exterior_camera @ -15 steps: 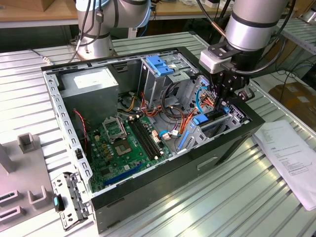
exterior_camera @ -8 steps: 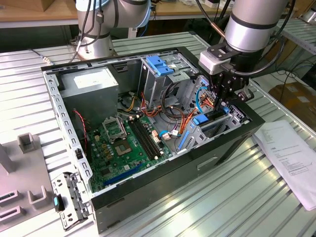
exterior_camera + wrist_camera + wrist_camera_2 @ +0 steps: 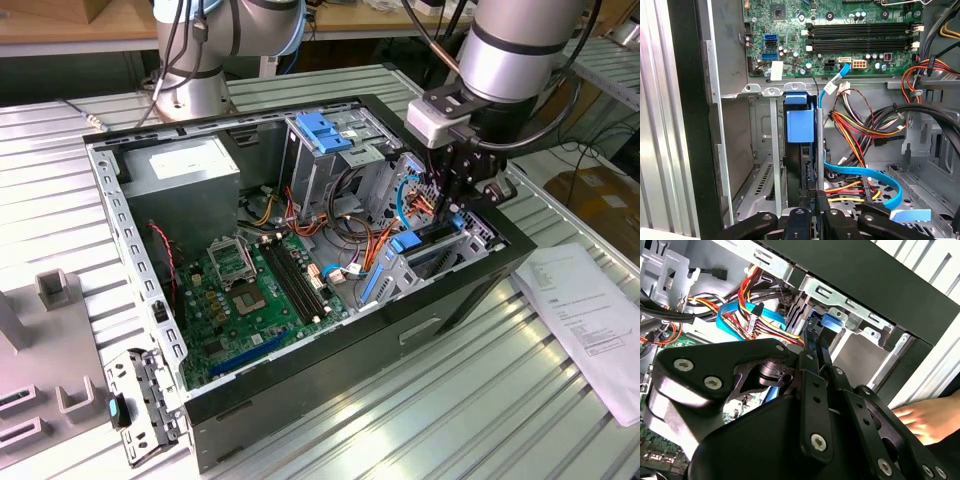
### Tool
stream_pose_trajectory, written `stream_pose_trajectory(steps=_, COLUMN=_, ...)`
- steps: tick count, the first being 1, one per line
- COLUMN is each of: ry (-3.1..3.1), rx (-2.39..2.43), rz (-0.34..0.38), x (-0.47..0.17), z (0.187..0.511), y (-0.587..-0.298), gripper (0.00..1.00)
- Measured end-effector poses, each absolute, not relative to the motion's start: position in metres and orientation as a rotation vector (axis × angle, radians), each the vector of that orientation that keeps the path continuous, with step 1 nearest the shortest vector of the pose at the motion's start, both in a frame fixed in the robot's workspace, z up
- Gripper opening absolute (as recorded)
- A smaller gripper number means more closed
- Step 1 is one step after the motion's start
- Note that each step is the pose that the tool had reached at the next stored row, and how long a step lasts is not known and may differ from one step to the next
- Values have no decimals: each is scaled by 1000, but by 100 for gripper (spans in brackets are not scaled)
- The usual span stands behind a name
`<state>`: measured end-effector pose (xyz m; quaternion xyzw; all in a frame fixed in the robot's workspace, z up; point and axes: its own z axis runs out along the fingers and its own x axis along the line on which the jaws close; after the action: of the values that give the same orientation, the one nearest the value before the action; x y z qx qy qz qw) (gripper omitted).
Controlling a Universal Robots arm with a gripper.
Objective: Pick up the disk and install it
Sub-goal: 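Insert the first disk wire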
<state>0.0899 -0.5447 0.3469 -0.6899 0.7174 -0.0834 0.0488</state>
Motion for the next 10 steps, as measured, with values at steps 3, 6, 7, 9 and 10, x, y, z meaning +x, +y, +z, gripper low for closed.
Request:
stream_pose_trajectory(steps=3, ry=2185, rx=-2100, rz=-250, x=90, z=345, y=-545, gripper=16)
stream_pose_trajectory(steps=6, ry=2186, rx=-2098, rz=-247, x=90, z=344, y=-546, gripper=16)
stream_pose_trajectory(steps=7, ry=2186, rx=-2096, rz=-244, x=90, z=343, y=-547, gripper=16)
stream_pose_trajectory(steps=9, ry=2184, rx=-2093, rz=-239, x=90, z=342, y=-547, gripper=16)
stream_pose_trajectory(steps=10, ry=2183, rx=-2092, rz=-235, x=90, z=342, y=-547, gripper=16)
